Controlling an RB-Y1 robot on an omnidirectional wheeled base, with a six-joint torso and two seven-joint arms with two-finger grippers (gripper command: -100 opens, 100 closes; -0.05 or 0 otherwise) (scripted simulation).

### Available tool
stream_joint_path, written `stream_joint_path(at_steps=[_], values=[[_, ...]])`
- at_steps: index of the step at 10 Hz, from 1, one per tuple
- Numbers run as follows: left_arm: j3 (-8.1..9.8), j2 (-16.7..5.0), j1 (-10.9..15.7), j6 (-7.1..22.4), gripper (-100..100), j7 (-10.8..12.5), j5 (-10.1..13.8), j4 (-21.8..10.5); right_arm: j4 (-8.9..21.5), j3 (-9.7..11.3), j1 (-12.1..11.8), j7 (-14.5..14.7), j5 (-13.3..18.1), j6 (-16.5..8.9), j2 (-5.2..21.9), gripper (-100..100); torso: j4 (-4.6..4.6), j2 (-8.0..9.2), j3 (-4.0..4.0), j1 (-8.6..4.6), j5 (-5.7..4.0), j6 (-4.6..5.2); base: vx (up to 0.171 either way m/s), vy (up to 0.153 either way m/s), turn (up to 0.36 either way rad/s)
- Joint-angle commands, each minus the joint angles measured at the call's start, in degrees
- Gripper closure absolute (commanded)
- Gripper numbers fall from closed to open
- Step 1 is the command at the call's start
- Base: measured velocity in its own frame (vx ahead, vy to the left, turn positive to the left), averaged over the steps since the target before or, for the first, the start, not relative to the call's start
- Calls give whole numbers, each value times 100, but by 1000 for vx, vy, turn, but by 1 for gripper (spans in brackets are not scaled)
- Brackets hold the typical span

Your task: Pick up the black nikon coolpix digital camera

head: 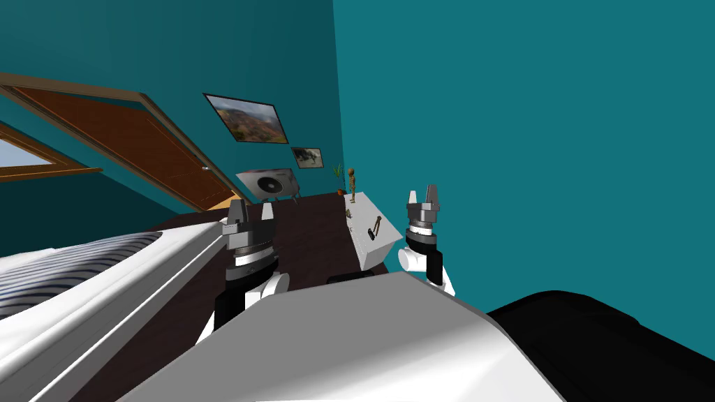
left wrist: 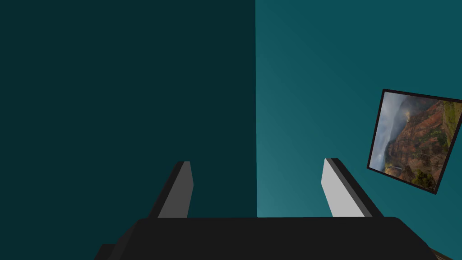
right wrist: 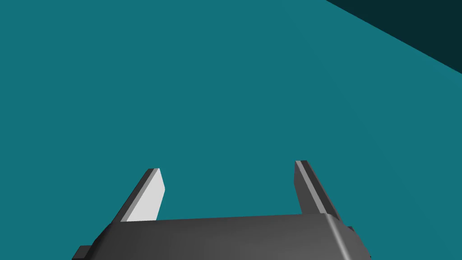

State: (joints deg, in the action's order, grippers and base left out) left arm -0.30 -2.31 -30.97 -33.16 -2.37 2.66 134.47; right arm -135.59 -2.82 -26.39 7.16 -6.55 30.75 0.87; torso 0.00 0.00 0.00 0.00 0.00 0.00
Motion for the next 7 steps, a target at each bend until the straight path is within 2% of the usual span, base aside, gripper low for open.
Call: stream_joint_path(at_steps=[1,5,7], values=[[0,0,0,0,0,0,0,0,37,51,-13,16,-16,-33,179,-100,0,0,0,0,0,0,-28,3,7],[0,0,1,0,0,0,0,0,218,336,-88,108,-112,-209,828,-100,6,28,16,1,0,0,-72,13,27],[-1,1,1,0,0,0,0,0,338,546,-142,176,-185,-335,1190,-100,8,36,21,17,3,-1,-93,65,55]])
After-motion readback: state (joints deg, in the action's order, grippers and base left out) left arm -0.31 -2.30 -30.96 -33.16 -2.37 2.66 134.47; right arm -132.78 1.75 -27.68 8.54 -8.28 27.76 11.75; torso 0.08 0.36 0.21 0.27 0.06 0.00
